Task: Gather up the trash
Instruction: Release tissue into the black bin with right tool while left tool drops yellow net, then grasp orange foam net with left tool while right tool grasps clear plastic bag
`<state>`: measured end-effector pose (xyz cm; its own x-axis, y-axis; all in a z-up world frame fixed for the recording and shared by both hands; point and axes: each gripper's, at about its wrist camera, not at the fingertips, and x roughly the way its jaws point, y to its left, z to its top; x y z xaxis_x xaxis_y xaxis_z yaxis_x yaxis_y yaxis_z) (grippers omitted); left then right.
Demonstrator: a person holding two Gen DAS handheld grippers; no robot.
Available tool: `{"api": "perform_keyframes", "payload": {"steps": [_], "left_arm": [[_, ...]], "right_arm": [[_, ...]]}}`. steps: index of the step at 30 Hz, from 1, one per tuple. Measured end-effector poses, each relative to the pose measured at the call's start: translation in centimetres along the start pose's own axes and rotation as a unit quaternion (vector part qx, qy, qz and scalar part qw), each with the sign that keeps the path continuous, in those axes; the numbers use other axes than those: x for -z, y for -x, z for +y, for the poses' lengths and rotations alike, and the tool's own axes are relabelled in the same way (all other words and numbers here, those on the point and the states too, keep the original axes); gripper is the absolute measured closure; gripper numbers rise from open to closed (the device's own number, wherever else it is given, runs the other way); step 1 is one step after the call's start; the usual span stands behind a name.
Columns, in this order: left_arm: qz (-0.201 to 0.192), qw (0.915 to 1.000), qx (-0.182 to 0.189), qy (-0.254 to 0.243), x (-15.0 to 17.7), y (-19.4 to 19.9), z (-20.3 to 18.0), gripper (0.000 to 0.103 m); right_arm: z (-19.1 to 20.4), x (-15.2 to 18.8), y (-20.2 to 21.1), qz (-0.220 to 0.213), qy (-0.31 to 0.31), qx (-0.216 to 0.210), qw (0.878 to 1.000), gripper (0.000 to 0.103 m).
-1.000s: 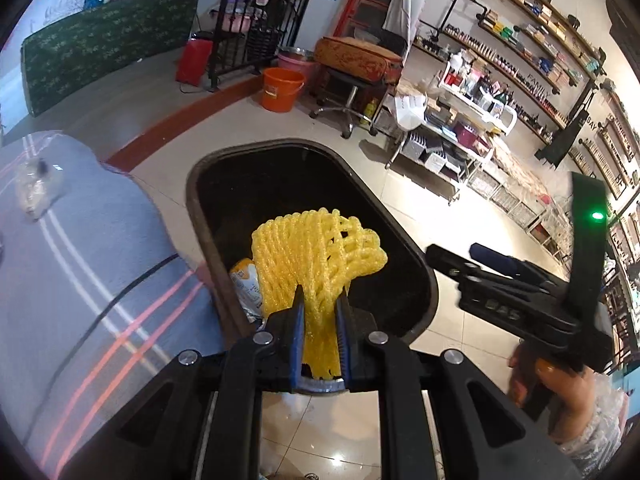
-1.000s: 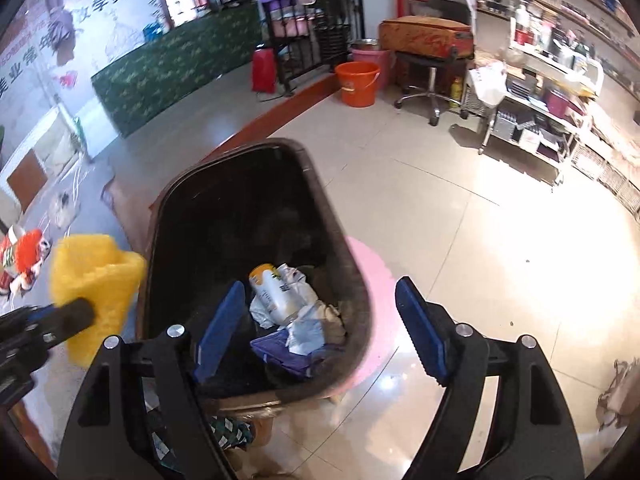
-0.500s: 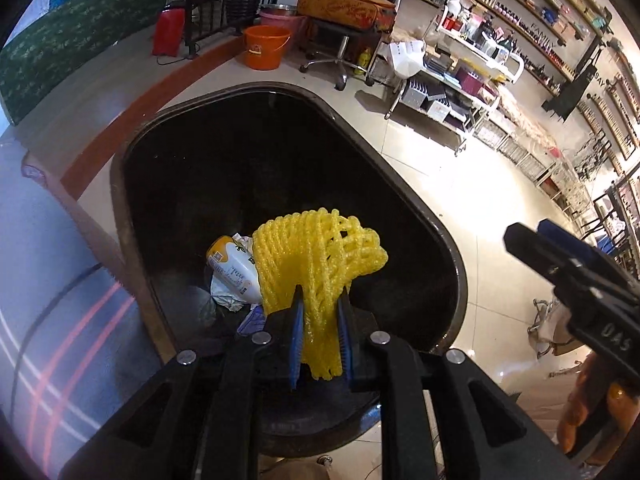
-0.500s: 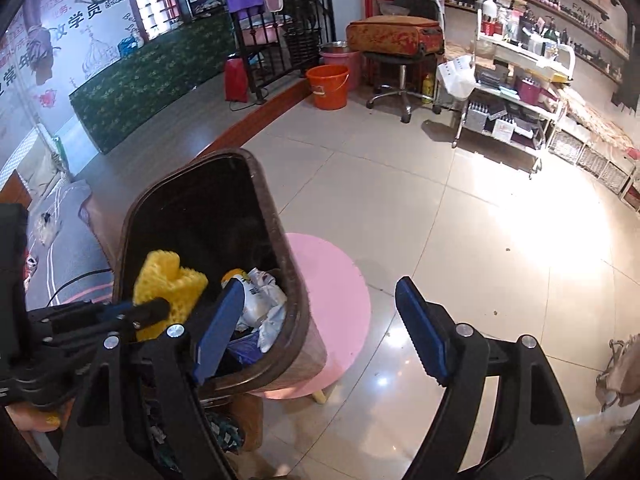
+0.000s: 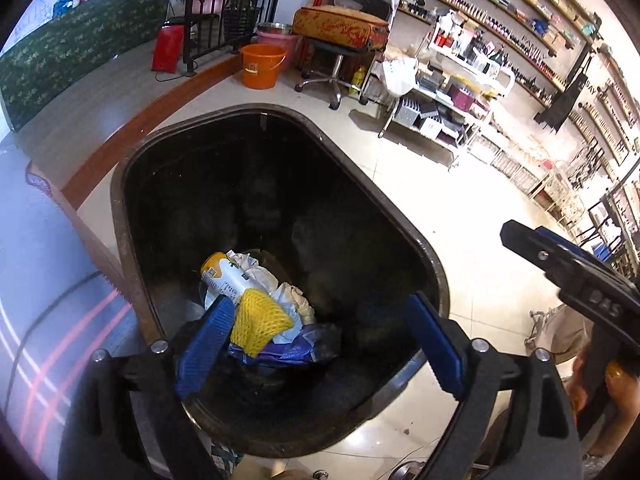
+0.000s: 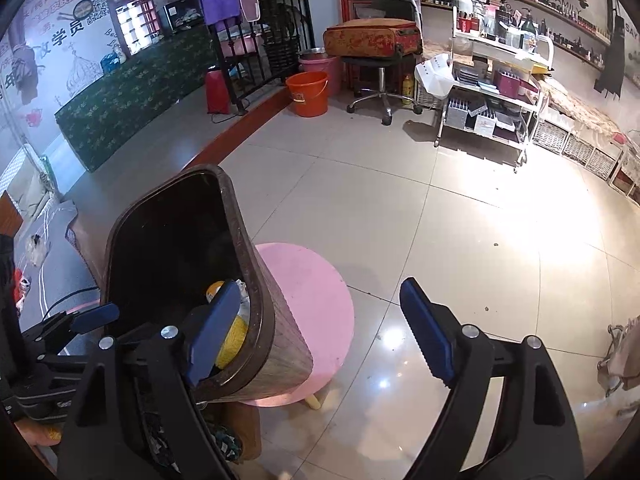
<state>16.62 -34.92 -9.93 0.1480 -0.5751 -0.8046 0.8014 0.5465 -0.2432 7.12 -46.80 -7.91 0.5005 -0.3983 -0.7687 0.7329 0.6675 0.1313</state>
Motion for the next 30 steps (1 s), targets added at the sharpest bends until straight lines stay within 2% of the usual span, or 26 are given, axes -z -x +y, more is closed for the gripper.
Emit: {"api": "perform_keyframes", "payload": {"steps": [8, 13, 18, 22, 27, 30], "left_arm": [[-0.028, 0.9991, 0.016, 0.027, 1.1, 2.9, 0.3, 0.012], [-0.066, 0.9967, 0.016, 0.045, 2.1, 6.1, 1.1, 0.012], [-0.099, 0.9916, -0.014, 0.083, 3.5, 9.7, 4.0, 0.012], [-0.126, 0.9843, -0.047, 0.115, 4.8, 12.9, 6.8, 0.012], [-0.142, 0.9709, -0.113, 0.156, 7.3, 16.3, 10.5, 0.012], [-0.149, 0.9596, -0.133, 0.198, 9.3, 18.1, 13.0, 0.012]], "right_arm": [[0.0, -0.1, -0.3, 0.003, -0.009, -0.002, 1.0, 0.014], [1.4, 0.0, -0.2, 0.007, -0.004, -0.035, 0.999, 0.014], [5.4, 0.0, 0.5, 0.001, 0.033, -0.079, 0.996, 0.014], [9.2, 0.3, 1.1, 0.002, 0.067, -0.123, 0.99, 0.014], [14.8, 1.4, 1.3, 0.016, 0.117, -0.178, 0.977, 0.014], [18.1, 1.9, 1.3, 0.029, 0.146, -0.207, 0.967, 0.014]]}}
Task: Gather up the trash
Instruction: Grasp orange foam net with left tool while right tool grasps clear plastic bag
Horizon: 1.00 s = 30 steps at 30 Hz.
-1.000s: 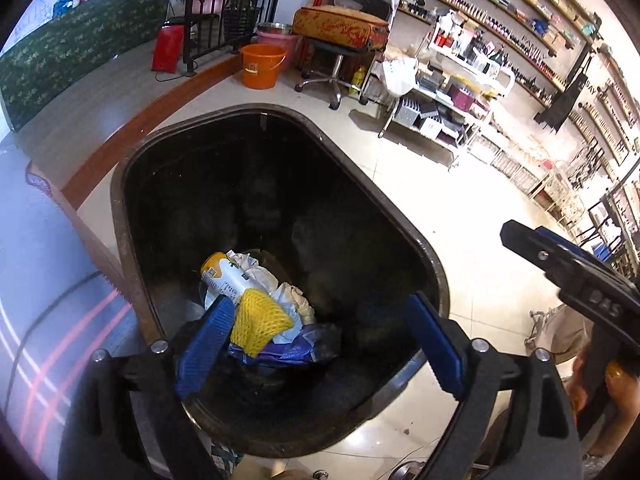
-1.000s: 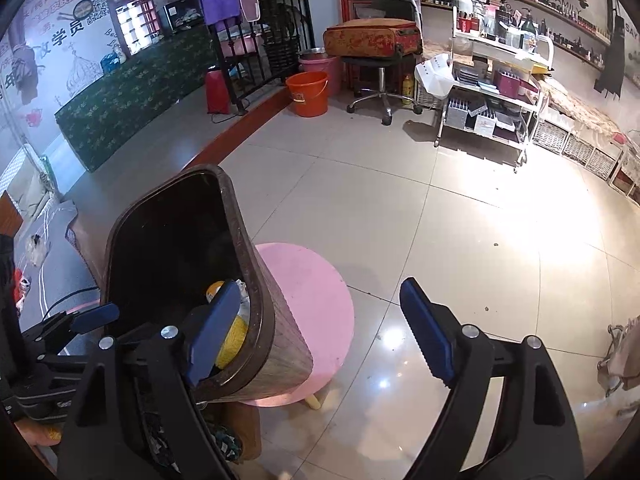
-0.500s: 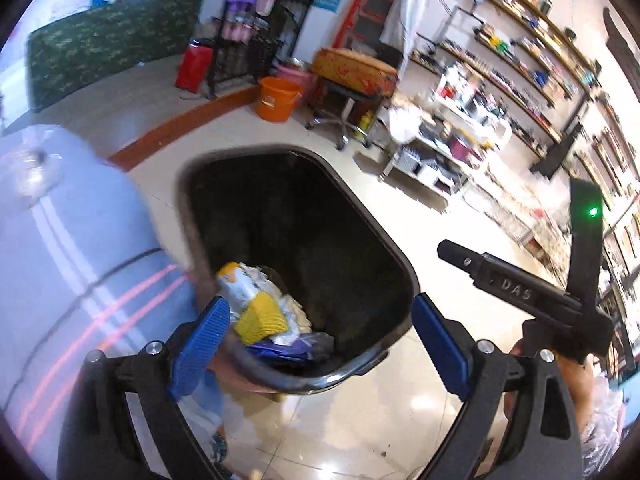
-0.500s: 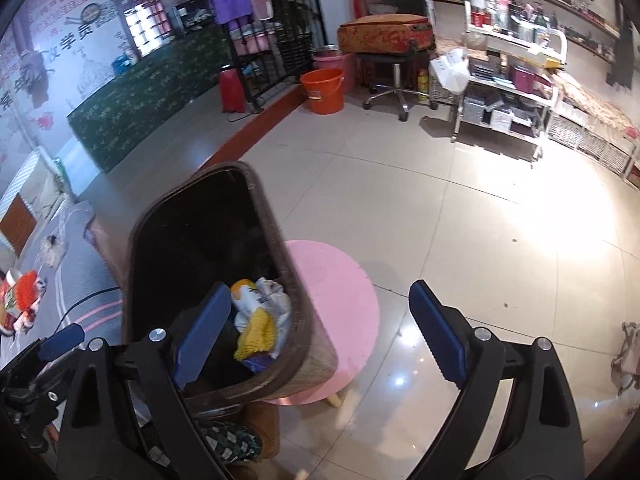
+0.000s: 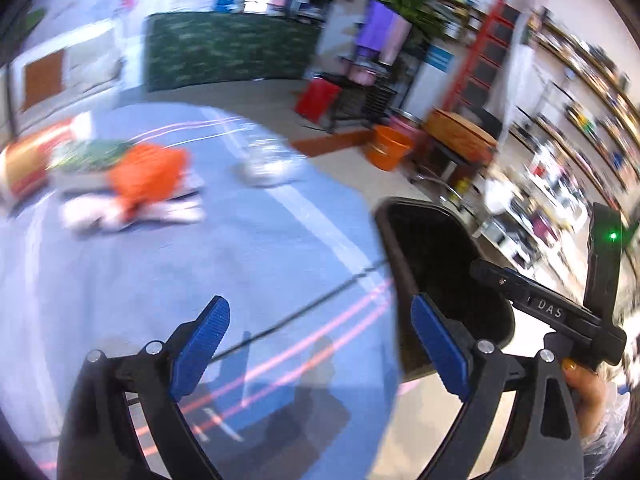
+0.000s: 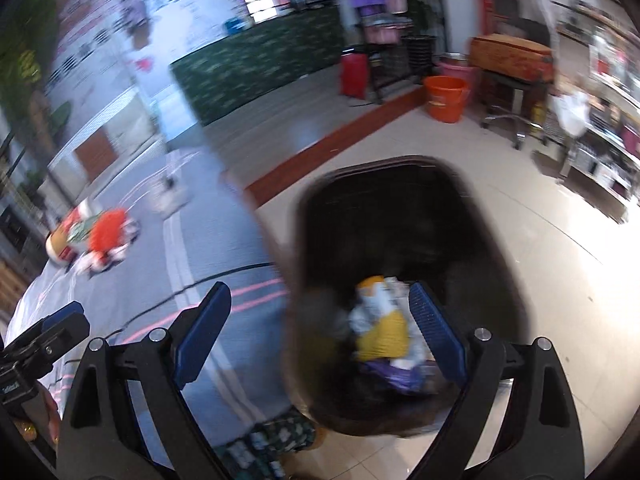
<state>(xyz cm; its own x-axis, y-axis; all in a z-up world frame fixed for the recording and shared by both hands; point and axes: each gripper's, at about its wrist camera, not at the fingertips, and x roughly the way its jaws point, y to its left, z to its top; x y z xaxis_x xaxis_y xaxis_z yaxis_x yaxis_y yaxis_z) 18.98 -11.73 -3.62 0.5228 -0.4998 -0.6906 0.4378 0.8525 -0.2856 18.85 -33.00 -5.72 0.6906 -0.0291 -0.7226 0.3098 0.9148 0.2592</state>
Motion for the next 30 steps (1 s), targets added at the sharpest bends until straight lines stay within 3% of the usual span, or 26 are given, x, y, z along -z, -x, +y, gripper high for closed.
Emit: {"api": "perform_keyframes", "payload": {"steps": [5, 10, 20, 26, 30], "left_arm": [[-0.004, 0.9983, -0.054, 0.021, -0.2, 1.3, 4.4, 0.012], [-0.007, 0.9958, -0.079, 0.047, -1.8, 1.1, 8.1, 0.012], [-0.019, 0.9938, -0.109, -0.014, -8.0, -3.1, 10.7, 0.015], [0.013, 0.9916, -0.12, -0.047, -9.5, -6.5, 11.5, 0.025], [0.024, 0.9912, -0.124, -0.041, -9.8, -7.5, 12.2, 0.044]], "right_arm": [[5.8, -1.1, -2.8, 0.024, 0.05, -0.054, 0.997, 0.014], [9.7, -2.8, -5.7, 0.051, 0.083, -0.085, 0.992, 0.014], [13.9, -7.5, -10.8, 0.061, 0.114, -0.089, 0.988, 0.014], [14.8, -9.6, -13.3, 0.071, 0.114, -0.1, 0.986, 0.018], [15.4, -10.1, -15.3, 0.088, 0.115, -0.087, 0.986, 0.026]]}}
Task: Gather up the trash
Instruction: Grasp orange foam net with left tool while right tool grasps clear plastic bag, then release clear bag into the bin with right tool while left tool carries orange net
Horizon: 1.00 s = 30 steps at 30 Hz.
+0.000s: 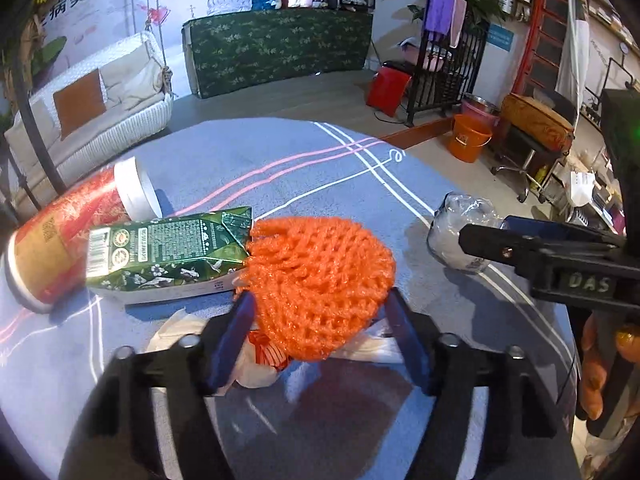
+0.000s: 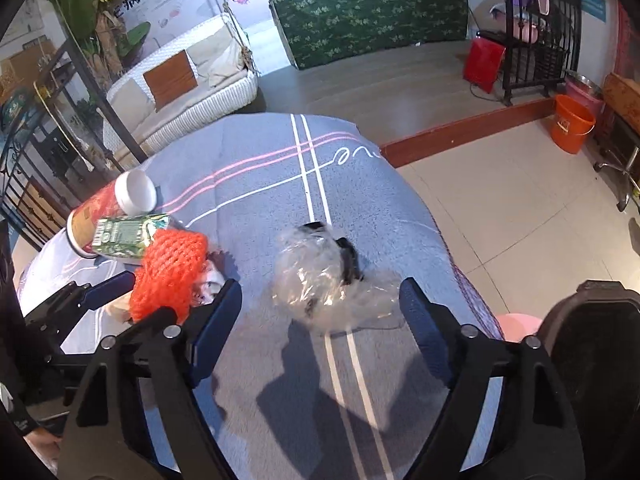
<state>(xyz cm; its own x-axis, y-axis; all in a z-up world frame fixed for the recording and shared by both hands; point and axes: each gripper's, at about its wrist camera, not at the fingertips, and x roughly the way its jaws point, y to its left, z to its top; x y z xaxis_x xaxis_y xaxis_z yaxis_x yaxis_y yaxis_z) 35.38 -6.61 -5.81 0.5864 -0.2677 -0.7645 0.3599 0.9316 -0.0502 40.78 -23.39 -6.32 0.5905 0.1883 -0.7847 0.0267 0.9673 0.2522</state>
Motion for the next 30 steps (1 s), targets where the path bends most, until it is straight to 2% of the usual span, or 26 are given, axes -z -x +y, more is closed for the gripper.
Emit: {"api": "perform_keyframes", "payload": {"steps": [3, 5, 6, 7, 9, 10, 12, 21, 30], "left_arm": [[-0.003, 0.9999, 0.006, 0.015, 0.2, 0.2, 0.5, 0.052], [-0.009, 0.9996, 0.011, 0.024, 0.5, 0.3, 0.7, 0.059], [-0.011, 0.9993, 0.015, 0.032, 0.7, 0.4, 1.0, 0.063], [-0.013, 0.9989, 0.019, 0.04, 0.8, 0.5, 1.2, 0.069], [-0.021, 0.9981, 0.024, 0.053, 1.0, 1.1, 1.6, 0.072], [-0.027, 0.9978, 0.024, 0.056, 1.0, 1.4, 1.6, 0.078], [-0.036, 0.9972, 0.025, 0.061, 1.3, 2.2, 1.7, 0.082], [-0.08, 0.9911, 0.041, 0.098, 3.5, 7.0, 1.6, 0.083], [-0.111, 0.9863, 0.023, 0.12, 7.1, 11.5, 0.0, 0.083]], "right_arm": [[-0.1, 0.0, -1.0, 0.013, -0.006, 0.008, 1.0, 0.04], [-0.3, 0.2, -1.3, 0.012, -0.01, 0.007, 1.0, 0.045], [-0.4, 0.3, -1.3, 0.01, -0.009, 0.003, 1.0, 0.054], [-0.4, 0.3, -1.1, 0.007, -0.007, 0.001, 1.0, 0.058], [0.2, 0.5, -0.8, 0.0, 0.001, 0.005, 1.0, 0.062], [0.4, 0.6, -0.6, -0.003, 0.007, 0.007, 1.0, 0.064], [1.0, 1.0, 0.1, -0.013, 0.016, 0.005, 1.0, 0.065], [1.8, 3.0, 4.5, -0.052, 0.014, -0.014, 0.998, 0.066], [2.1, 7.4, 8.3, -0.071, -0.003, -0.031, 0.997, 0.066]]}}
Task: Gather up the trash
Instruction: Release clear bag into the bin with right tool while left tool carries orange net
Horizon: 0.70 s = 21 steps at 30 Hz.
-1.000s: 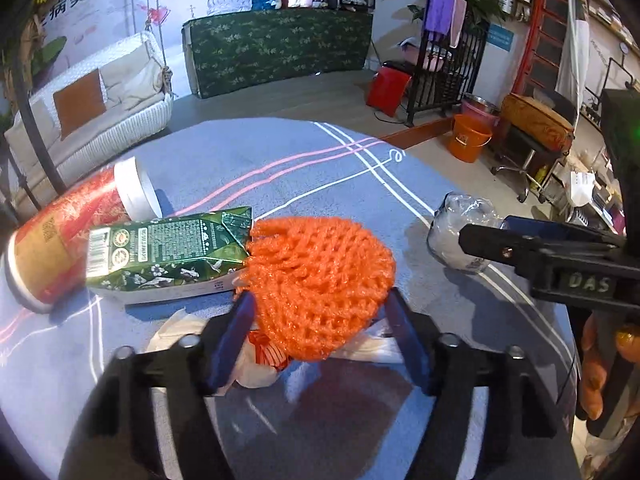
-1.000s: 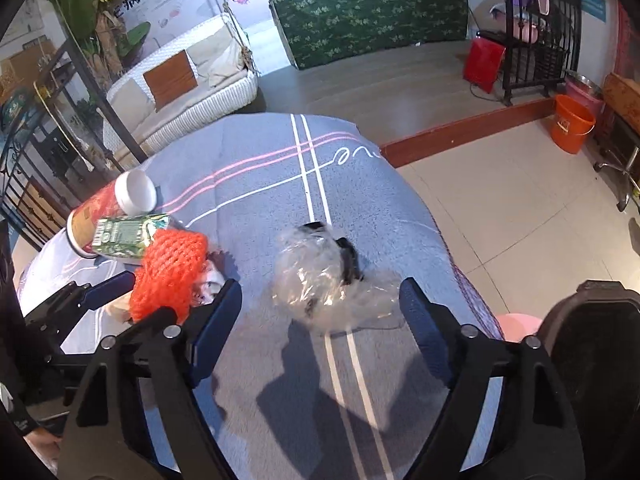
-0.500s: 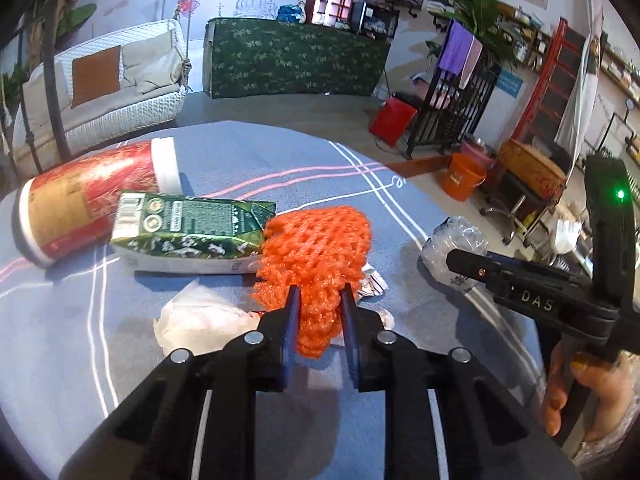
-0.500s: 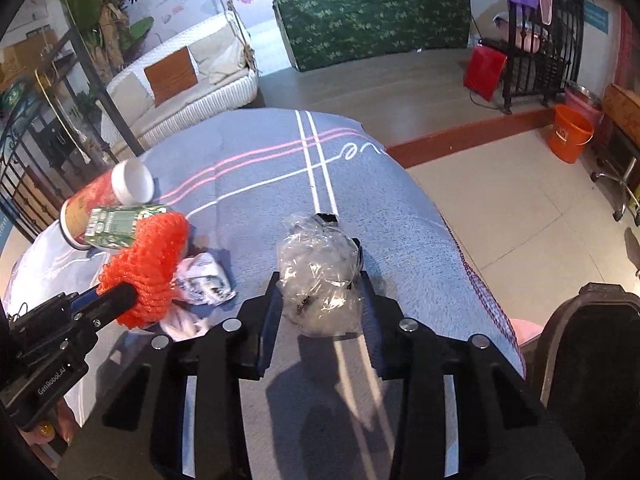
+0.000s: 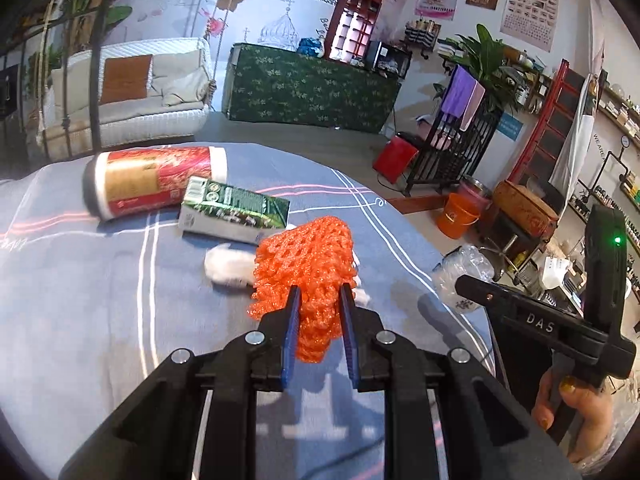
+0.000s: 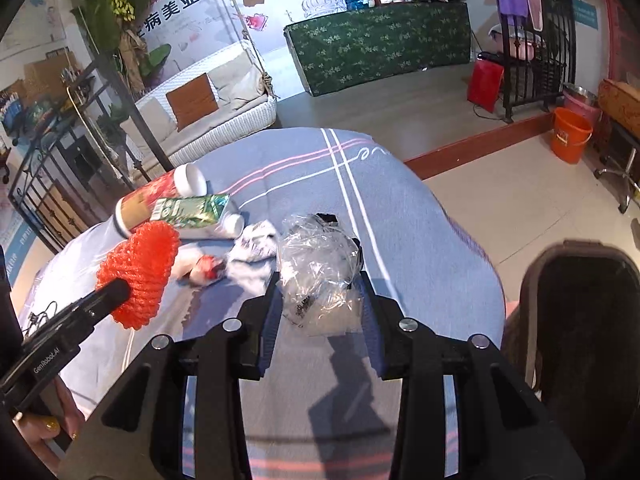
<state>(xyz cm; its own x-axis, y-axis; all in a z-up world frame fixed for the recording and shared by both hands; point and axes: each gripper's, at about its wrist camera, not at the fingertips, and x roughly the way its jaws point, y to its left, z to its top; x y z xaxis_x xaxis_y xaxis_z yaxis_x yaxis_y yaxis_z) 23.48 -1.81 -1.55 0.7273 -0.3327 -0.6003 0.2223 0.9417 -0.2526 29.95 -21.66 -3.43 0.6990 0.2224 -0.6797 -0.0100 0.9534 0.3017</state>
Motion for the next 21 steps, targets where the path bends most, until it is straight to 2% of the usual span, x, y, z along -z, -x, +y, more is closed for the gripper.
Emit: {"api": "perform_keyframes", "payload": {"steps": [5, 10, 16, 21], "left_arm": [[-0.003, 0.9998, 0.016, 0.008, 2.1, 1.7, -0.8, 0.083], [-0.002, 0.9991, 0.042, -0.003, 3.3, 2.4, -3.2, 0.083], [0.006, 0.9962, 0.081, -0.03, 4.5, 2.5, -6.8, 0.083], [0.016, 0.9902, 0.123, -0.064, 5.7, 2.0, -10.4, 0.083]], "right_arm": [[0.1, 2.2, 2.5, -0.019, 0.005, 0.019, 1.0, 0.066], [-1.4, 4.8, 5.0, -0.031, -0.017, 0.038, 0.999, 0.066], [-5.5, 7.2, 8.3, -0.042, -0.061, 0.069, 0.995, 0.066], [-8.6, 8.6, 10.2, -0.043, -0.083, 0.106, 0.99, 0.066]]}}
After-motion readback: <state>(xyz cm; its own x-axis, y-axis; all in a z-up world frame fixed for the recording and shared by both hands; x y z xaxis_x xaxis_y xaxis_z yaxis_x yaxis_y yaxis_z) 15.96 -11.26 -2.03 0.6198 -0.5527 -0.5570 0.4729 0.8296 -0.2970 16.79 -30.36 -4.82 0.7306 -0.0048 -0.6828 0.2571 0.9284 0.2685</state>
